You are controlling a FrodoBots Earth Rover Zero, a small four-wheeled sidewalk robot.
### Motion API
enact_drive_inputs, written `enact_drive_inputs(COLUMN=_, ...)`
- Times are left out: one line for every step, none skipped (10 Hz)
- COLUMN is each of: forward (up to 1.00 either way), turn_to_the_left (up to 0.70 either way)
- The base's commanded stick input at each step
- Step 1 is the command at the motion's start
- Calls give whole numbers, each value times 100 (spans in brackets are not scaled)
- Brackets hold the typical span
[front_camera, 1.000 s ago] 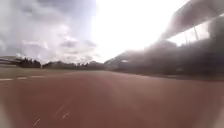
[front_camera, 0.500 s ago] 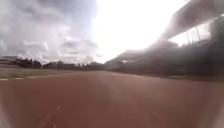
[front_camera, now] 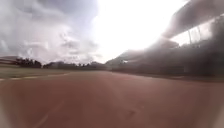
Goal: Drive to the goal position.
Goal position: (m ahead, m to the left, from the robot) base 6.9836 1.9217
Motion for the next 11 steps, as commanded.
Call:
enact_drive_inputs(forward=70, turn_to_the_left=0)
enact_drive_inputs(forward=70, turn_to_the_left=0)
enact_drive_inputs(forward=70, turn_to_the_left=0)
enact_drive_inputs(forward=70, turn_to_the_left=0)
enact_drive_inputs(forward=70, turn_to_the_left=0)
enact_drive_inputs(forward=70, turn_to_the_left=0)
enact_drive_inputs(forward=70, turn_to_the_left=0)
enact_drive_inputs(forward=70, turn_to_the_left=0)
enact_drive_inputs(forward=70, turn_to_the_left=0)
enact_drive_inputs(forward=70, turn_to_the_left=0)
enact_drive_inputs(forward=70, turn_to_the_left=0)
